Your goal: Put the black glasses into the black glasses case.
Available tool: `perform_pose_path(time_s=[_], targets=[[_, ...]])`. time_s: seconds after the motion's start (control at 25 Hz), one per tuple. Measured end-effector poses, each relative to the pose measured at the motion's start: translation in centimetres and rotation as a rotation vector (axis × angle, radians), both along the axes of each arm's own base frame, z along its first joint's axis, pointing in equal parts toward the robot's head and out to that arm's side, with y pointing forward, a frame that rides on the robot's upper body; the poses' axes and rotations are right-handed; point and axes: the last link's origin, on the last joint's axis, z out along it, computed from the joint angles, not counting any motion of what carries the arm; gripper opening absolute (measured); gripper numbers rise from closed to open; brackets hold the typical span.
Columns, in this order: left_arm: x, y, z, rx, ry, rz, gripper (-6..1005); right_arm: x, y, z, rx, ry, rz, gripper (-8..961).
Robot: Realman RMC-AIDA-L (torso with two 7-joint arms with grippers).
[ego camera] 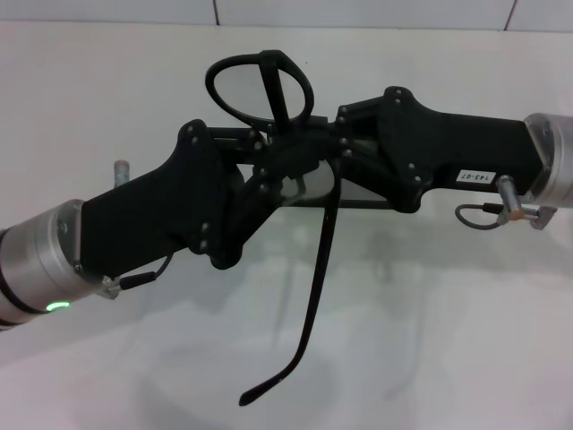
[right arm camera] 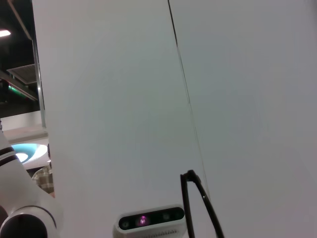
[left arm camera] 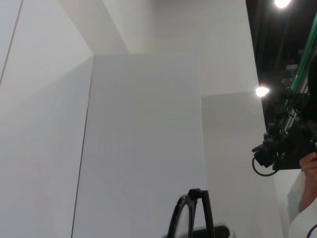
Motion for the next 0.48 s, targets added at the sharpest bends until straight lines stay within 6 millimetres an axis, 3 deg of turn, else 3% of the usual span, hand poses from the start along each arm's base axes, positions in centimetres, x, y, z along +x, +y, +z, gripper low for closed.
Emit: perform_pose_path(time_s=[0.28,0.48], targets=[[0.0,-0.2,0.0,-0.005,-0.005,-0.007,58,0.7,0.1,0.4,0.045,0.020,-0.029,46],[0.0,-0.5,0.2,-0.010,-0.008,-0.025,58,1.6,0.2,1.7,0.089,0.068,-0.062,46]])
